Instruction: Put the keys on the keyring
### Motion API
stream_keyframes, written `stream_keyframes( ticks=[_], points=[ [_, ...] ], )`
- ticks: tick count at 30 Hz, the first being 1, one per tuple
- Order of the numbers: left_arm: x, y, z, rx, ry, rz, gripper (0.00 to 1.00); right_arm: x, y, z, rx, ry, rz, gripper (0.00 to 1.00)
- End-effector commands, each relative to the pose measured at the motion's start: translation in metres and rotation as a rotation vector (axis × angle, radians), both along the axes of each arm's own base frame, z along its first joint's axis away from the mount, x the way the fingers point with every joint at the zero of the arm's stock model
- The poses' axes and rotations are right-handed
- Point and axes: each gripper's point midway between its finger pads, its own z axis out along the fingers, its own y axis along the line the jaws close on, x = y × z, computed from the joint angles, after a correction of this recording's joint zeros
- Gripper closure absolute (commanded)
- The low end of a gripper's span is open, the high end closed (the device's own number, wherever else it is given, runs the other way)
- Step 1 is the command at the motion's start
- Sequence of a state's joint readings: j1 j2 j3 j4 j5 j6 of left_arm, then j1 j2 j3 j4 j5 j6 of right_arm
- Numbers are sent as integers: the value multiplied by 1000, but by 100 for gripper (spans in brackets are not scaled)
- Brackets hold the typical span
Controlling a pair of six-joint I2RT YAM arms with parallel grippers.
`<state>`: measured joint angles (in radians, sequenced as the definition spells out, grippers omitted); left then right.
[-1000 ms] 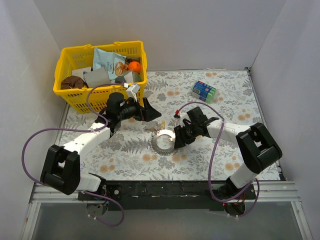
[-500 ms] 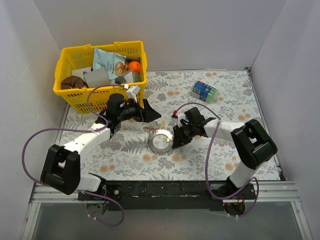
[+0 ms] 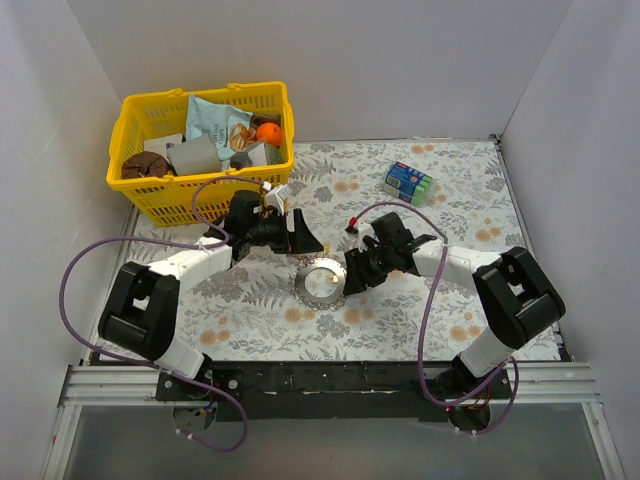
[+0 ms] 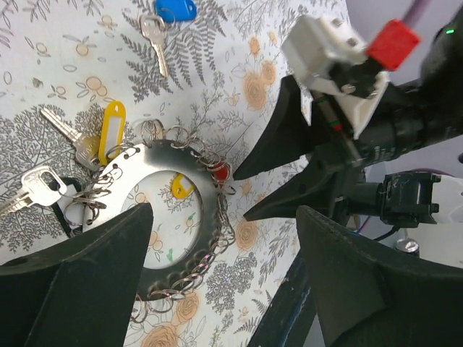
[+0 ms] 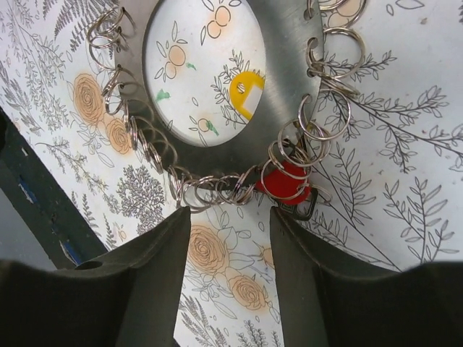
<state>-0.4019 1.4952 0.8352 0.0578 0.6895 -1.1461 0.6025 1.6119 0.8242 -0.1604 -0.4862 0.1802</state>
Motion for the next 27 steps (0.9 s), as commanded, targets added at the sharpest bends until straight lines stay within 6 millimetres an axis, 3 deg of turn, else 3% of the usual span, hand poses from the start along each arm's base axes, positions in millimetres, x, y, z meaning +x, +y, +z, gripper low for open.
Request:
stream_keyframes(
  ticks=[1,3,8,13,15,21,27],
  points=[
    [-15,-15,-4,-1,78,-88,22,1,-5,15,6,-42,-19,44],
    [-21,-23,-8,6,94,-108,24,-3,-6,17,14,-39,-15,44],
    [-38,-48,-27,41,163,-161,27,-11,-4,17,48,-20,-3,59],
    [-52,-61,-45,75,237,-196,39,-14,-2,9,56,15,-8,88],
    [-55,-64,-53,94,259,-204,41,-14,-1,6,54,25,-8,94],
    [-65,-69,-74,157,306,-225,47,-11,4,2,68,38,-9,97],
    [-67,-72,-80,168,311,-233,51,-10,6,-3,62,54,-12,98]
  ],
)
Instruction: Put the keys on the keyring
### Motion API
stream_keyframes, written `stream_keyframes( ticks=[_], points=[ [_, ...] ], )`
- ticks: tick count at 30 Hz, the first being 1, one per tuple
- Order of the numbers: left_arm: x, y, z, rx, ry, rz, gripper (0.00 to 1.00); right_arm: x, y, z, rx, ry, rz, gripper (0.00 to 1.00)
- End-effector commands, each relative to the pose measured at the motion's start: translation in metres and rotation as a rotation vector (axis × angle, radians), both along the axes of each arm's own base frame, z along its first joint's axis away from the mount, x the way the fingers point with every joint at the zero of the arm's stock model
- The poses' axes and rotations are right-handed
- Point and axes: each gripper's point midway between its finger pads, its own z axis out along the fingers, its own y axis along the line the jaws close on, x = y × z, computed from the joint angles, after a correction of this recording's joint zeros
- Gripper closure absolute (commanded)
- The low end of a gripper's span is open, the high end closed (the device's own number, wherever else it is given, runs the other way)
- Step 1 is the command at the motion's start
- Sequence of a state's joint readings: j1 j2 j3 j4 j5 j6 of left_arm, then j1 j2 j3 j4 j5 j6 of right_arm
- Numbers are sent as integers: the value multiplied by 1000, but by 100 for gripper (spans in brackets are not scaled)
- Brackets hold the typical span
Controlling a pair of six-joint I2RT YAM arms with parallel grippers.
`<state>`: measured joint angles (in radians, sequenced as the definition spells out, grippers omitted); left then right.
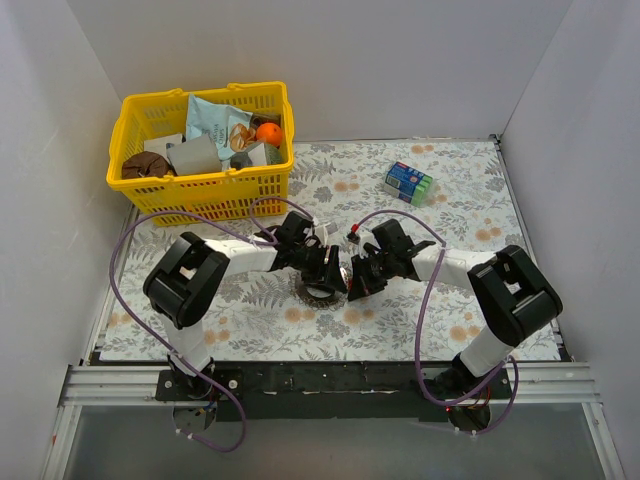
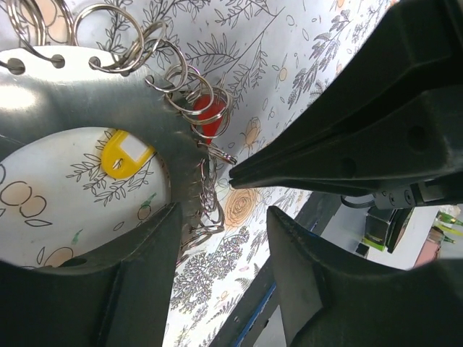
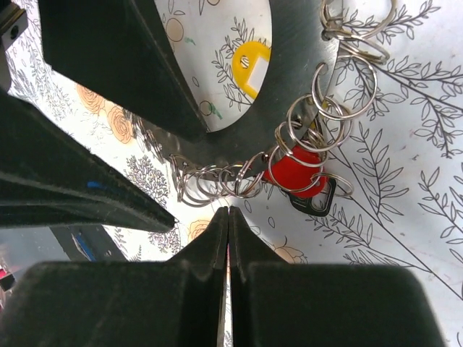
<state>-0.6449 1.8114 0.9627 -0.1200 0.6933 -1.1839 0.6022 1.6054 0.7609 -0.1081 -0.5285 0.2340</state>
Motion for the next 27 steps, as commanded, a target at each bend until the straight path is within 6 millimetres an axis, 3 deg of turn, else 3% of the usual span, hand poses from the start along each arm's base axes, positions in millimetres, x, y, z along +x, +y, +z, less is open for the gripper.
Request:
stream_keyframes(
  ticks=[1,15,27],
  points=[
    [5,-6,9,-11,-37,-14,51,5,7,4,34,-7,6,98],
    [0,-14,0,-19,-14,-68,54,8,-4,0,-21,-24,-24,98],
    [-7,-22,9,-57,-18,-115,57,10,-13,3,-12,-48,-49,97]
  ],
)
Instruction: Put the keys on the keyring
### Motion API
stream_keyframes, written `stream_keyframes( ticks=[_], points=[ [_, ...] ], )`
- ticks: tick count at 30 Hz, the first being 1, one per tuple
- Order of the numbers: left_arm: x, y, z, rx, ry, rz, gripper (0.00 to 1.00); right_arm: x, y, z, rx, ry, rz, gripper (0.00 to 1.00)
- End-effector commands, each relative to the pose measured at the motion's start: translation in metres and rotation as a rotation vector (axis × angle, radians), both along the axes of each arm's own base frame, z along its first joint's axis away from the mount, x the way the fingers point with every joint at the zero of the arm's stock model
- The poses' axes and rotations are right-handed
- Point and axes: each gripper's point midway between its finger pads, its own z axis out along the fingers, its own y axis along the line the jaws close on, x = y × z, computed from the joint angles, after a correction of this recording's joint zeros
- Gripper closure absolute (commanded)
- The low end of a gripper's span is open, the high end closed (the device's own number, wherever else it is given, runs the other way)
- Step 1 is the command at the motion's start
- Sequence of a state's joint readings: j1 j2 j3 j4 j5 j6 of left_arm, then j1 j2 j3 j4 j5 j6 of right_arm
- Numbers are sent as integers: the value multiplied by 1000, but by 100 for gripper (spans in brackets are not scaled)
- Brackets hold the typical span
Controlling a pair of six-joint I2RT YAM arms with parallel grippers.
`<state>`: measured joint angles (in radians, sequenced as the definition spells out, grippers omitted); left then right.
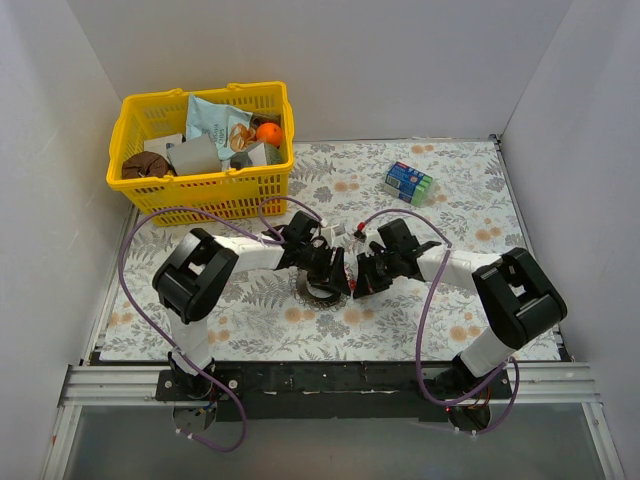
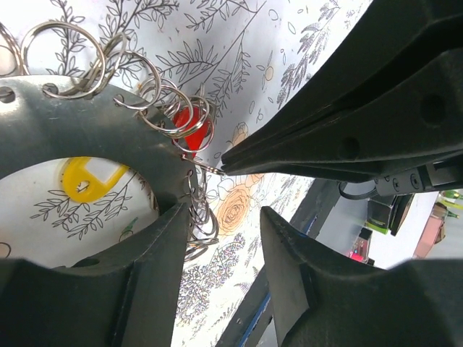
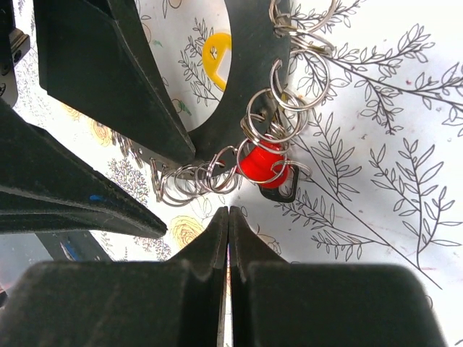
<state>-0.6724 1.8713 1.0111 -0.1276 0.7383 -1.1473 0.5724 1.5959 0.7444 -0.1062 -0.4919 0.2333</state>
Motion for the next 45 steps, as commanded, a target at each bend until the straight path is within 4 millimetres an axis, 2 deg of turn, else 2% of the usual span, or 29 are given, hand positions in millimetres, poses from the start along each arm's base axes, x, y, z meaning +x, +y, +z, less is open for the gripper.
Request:
stream_keyframes(
  ticks=[1,14,17,18,21,30,35,45],
  points=[
    [-2,-9,14,-46,-22,-45,58,1,-2,8,16,-32,-1,97],
    [-3,-18,25,-98,-17,-60,59,-2,-1,13,40,-56,21,95],
    [-4,-19,25,-106,-13,-62,59,-2,-5,15,33,-82,25,81],
    [-3,-19,25,-111,-15,-64,59,-2,-5,16,34,-90,24,73],
    [-3,-20,23,-111,-12,-64,59,-2,-8,18,28,-110,23,63],
    [0,-23,21,-118,-11,-57,59,-7,-11,19,40,-147,54,45],
    [1,-25,25,-136,-13,-51,59,-4,-11,20,42,-162,41,44],
    [6,-28,57,-211,-102,-36,55,-2,-5,33,89,-194,45,46]
  ],
)
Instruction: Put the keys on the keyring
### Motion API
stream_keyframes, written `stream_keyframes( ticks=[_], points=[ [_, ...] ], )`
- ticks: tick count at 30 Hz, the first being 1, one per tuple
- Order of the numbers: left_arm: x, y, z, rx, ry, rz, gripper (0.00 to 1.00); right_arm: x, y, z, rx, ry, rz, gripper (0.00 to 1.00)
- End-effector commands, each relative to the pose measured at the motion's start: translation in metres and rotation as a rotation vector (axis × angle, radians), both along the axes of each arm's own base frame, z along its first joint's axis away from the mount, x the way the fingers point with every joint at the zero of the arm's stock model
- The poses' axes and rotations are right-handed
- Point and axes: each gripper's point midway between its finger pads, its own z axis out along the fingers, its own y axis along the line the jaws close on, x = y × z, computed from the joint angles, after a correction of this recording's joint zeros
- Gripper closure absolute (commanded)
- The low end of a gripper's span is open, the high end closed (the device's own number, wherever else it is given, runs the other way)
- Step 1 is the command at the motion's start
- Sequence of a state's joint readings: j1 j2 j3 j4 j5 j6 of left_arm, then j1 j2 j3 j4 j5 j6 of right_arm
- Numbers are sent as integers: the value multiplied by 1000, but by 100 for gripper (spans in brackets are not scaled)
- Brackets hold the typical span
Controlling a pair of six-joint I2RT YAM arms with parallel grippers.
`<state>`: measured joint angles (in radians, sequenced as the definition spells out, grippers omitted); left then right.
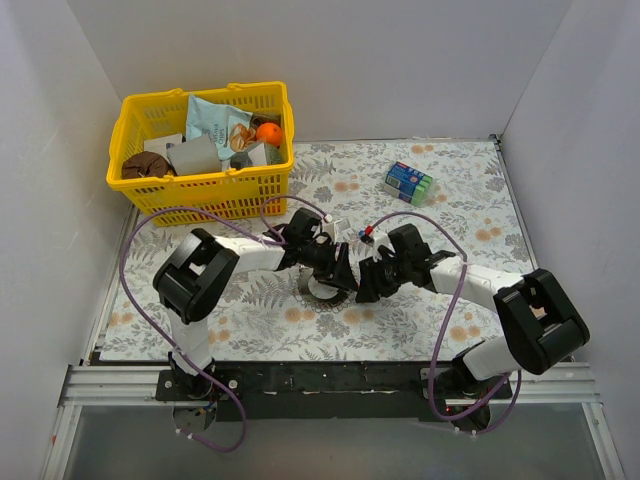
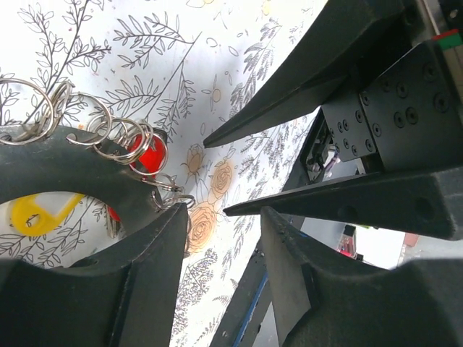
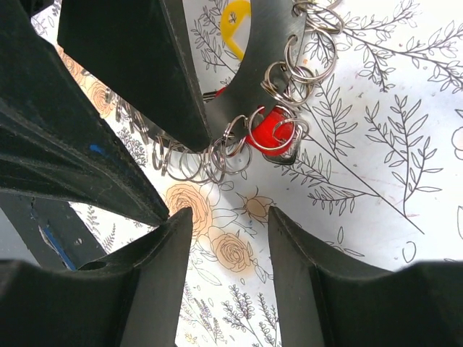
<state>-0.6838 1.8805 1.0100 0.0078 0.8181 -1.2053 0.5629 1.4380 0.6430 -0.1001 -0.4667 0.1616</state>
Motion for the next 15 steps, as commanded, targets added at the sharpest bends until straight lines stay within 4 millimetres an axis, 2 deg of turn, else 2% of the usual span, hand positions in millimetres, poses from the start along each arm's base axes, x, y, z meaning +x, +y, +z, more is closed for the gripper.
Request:
stream_keyframes(
  ticks=[1,4,7,10,11,12,15],
  points=[
    [6,-7,42,-96,-100,8,55,7,13,23,93,-84,27,46],
    [13,0,47,-106,-110,51,52,5,15,27,117,-83,35,47],
    [28,12,65,-144,-138,121,50,8,20,32,147,-100,35,48],
    [42,33,79,-170,-156,206,47,10,22,31,147,-91,36,49],
    [49,44,77,-163,-153,246,44,11,23,31,145,-92,34,50],
    [52,50,87,-185,-173,267,43,11,23,29,139,-88,34,50],
    [59,65,93,-189,-203,311,39,13,25,24,106,-78,39,54]
  ],
)
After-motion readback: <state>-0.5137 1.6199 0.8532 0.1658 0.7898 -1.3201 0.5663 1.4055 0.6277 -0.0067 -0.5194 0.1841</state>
